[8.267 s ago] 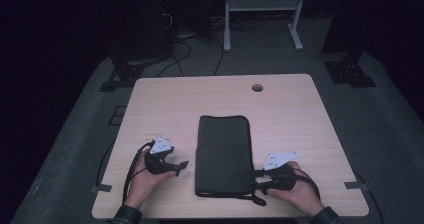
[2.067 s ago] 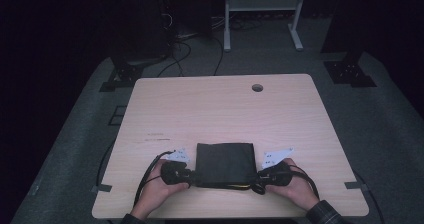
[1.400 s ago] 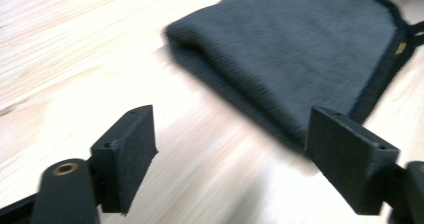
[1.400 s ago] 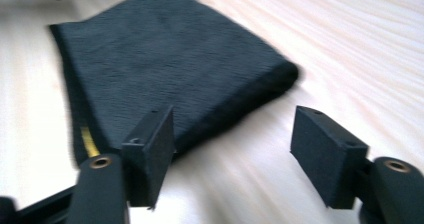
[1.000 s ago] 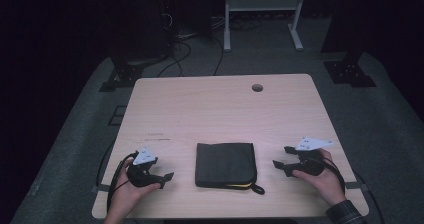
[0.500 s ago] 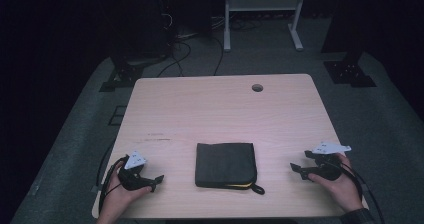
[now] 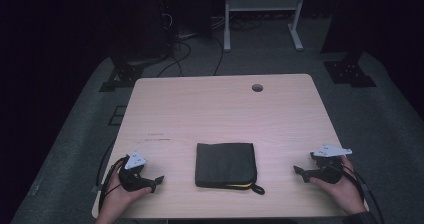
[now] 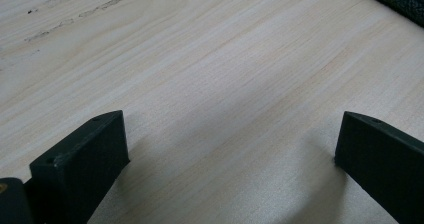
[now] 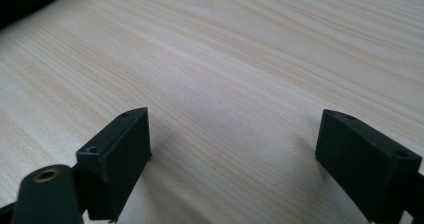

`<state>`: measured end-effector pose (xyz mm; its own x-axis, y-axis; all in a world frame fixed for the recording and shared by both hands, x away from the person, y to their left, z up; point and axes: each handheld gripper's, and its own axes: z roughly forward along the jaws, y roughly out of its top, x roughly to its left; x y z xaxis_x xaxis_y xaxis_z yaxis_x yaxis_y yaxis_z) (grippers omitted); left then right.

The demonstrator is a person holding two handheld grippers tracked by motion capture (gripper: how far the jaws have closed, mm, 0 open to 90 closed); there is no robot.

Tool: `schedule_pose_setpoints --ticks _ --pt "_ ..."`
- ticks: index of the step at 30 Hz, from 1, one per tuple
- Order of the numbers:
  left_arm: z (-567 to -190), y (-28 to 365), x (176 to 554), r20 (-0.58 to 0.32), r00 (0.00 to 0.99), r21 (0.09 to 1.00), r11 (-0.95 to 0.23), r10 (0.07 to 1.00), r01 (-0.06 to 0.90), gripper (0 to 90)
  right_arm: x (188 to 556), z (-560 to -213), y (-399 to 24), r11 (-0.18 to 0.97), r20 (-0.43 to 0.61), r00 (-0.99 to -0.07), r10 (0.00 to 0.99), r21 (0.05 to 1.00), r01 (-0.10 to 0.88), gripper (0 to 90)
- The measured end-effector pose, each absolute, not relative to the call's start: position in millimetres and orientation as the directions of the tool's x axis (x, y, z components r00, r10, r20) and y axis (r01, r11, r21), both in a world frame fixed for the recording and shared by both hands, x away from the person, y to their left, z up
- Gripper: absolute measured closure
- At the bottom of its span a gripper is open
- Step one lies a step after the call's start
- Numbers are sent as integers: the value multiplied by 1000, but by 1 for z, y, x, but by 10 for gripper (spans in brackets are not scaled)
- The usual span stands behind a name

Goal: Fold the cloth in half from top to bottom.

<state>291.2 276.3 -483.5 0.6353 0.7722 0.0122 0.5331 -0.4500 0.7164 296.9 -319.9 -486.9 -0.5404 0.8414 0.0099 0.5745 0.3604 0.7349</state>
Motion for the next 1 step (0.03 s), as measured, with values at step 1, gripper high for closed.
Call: schedule_pose_setpoints --ticks 1 --pt "-484 276 291 13 635 717 -450 772 533 0 297 -487 -320 359 10 -539 842 735 575 131"
